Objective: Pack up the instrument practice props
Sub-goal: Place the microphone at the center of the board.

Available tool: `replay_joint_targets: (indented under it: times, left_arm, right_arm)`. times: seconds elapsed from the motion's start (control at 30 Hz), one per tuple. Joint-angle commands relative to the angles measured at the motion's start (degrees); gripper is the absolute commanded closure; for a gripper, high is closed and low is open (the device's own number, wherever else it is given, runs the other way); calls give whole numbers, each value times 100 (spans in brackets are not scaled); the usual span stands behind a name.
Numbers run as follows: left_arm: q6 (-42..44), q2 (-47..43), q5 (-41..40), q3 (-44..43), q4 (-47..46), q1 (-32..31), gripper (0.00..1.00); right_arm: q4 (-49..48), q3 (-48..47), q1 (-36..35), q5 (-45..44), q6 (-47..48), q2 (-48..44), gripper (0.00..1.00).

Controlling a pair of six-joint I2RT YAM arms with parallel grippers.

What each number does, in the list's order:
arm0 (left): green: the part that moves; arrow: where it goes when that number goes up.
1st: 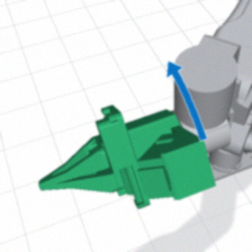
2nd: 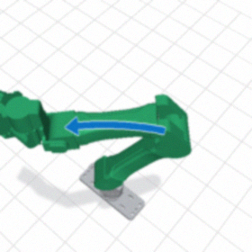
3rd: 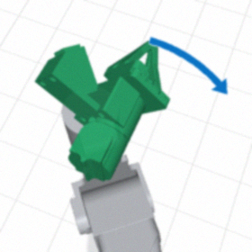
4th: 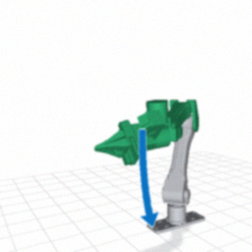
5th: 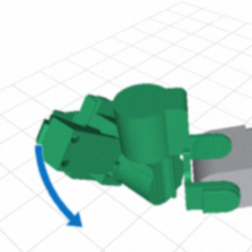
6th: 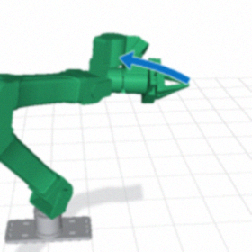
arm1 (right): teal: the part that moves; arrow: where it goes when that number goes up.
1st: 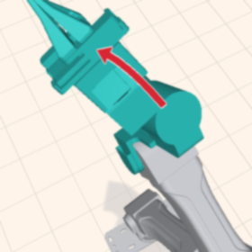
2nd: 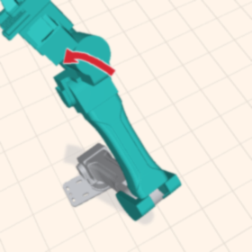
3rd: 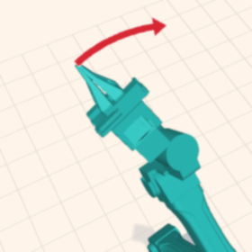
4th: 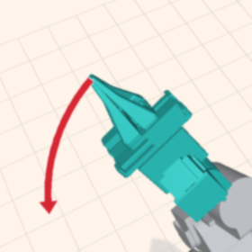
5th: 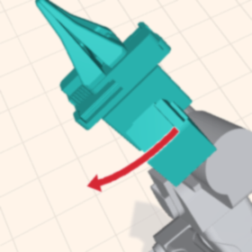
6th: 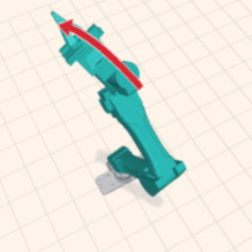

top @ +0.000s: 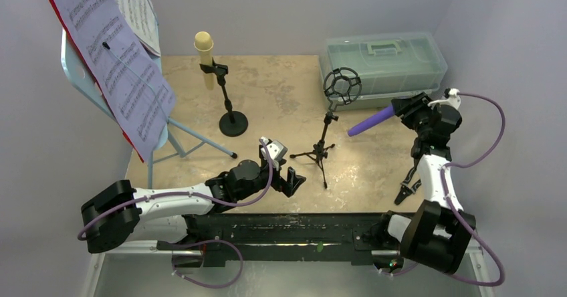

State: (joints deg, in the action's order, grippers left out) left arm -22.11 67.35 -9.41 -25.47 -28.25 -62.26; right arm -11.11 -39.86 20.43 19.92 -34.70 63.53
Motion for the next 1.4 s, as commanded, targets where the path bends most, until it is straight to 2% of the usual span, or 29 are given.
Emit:
replay_joint_targets:
  times: [0.0, 0.13, 0.23, 0.27, 0.43, 0.53, 0.7, 0.77, 0.87, 0.93, 1.03, 1.13, 1.27, 1.37]
  left_arm:
    - [-175, -100, 7, 51, -298, 21, 2]
    - [-212, -99, 22, 53, -288, 21, 3]
    - [-242, -86, 26, 55, -329, 21, 3]
    - [-241, -78, 33, 59, -355, 19, 3]
    - [-259, 31, 73, 34, -466, 21, 3]
    - [-273, 109, 104, -18, -480, 21, 3]
    - [-296, 138, 247, -15, -600, 21, 3]
    - [-273, 130, 371, 5, -676, 21, 3]
    - [-213, 97, 607, 62, -852, 21, 4]
    - [-123, 65, 805, 75, -921, 21, 6]
    - [86, -11, 1026, 97, -963, 21, 7]
    - [410, -119, 1064, 91, -978, 21, 7]
    - [955, -315, 967, 130, -1163, 21, 6]
    - [1382, -424, 1027, 256, -1680, 21, 5]
  right_arm:
    - [-1108, 238, 276, -192, -632, 437, 98]
    - [-1526, 318, 496, -130, -987, 1028, 89]
    - [-1658, 286, 573, -135, -1077, 1401, 78]
    - [-1703, 279, 588, -144, -1082, 1494, 73]
    - [-1923, 260, 616, -225, -1002, 1889, 37]
    - [-1938, 191, 641, -219, -948, 2060, 23]
    - [-1946, 179, 696, -212, -921, 2172, 6]
    - [-1947, 180, 729, -180, -903, 2152, 2]
    - [-1924, 168, 769, 0, -743, 2093, 1]
    - [-1776, 91, 778, 456, -346, 2036, 1]
    - [-1551, -130, 790, 2057, 411, 1953, 1]
    - [-1578, -167, 788, 3808, 784, 1844, 1]
    - [-29, -481, 788, 5024, 2246, 1754, 1]
    - [2809, -1260, 788, 5227, 4691, 1790, 1]
